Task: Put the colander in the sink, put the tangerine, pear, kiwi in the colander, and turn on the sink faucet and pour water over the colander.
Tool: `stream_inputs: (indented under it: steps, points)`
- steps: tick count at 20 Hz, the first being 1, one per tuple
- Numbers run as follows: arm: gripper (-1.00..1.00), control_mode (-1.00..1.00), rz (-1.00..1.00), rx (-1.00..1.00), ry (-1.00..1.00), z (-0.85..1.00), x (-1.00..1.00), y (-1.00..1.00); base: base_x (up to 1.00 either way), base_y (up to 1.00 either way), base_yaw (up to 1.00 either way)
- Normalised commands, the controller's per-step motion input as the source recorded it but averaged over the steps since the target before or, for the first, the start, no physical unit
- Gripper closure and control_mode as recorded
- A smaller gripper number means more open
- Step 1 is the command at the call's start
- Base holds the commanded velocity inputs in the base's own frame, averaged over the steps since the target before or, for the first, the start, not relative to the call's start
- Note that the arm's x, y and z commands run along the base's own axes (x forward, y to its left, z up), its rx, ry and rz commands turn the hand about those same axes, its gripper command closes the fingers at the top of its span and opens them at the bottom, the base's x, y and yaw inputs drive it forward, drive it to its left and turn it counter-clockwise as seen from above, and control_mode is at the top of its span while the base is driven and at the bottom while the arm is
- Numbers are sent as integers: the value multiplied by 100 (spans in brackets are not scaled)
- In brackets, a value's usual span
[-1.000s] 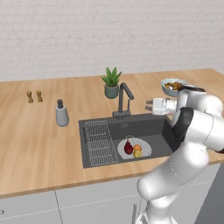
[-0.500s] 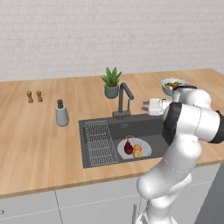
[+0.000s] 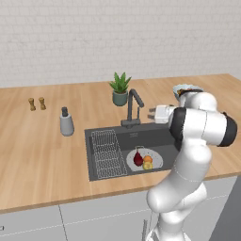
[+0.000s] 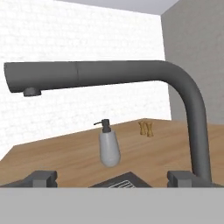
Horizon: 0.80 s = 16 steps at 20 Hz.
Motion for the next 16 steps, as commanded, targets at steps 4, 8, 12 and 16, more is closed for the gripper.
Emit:
stream_inputs:
  steps: [4,8,12,16]
  points:
    - [-100,-100,-4,-4,0,-12,27,5,0,0,0]
    - [-100,-100,-8,-3,-1,-14,33,1,0,0,0]
    - [-100,-100,-8,-1,-5,-22,30,0,0,0,0]
    - [-100,-100,-4,-3,-11,-23,25,0,0,0,0]
